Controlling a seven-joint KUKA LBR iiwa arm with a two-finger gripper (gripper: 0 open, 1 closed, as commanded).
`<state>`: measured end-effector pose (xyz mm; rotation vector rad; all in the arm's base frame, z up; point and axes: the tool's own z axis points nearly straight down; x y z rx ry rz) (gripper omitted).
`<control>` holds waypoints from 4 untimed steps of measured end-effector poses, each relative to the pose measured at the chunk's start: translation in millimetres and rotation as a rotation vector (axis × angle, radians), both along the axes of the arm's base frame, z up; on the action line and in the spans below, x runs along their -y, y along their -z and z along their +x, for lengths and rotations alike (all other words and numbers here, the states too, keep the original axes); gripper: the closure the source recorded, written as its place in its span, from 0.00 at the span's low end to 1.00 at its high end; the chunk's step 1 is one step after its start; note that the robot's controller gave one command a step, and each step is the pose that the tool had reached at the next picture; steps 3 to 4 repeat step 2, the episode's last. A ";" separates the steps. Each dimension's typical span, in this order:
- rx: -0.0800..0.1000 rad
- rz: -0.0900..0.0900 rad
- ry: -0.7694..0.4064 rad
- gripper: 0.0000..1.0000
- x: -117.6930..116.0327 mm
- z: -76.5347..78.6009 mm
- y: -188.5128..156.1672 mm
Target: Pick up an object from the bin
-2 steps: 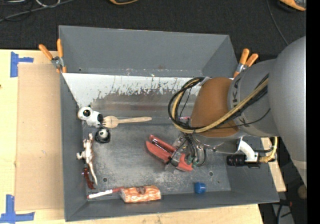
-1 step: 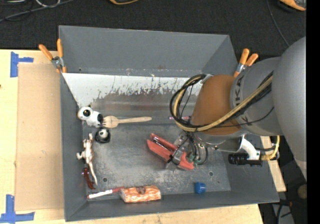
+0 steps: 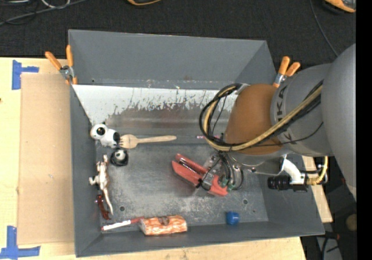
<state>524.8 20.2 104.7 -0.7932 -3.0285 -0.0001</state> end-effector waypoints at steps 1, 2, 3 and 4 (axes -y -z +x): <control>-0.007 0.000 -0.001 1.00 0.1 -1.6 -43.3; -0.011 -0.001 -0.003 1.00 0.3 -2.4 -96.5; -0.011 -0.001 -0.003 1.00 0.3 -2.4 -96.5; -0.011 -0.001 -0.003 1.00 0.3 -2.4 -96.5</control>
Offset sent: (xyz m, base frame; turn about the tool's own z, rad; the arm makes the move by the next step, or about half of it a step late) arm -0.0025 -0.0002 0.1292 -0.0008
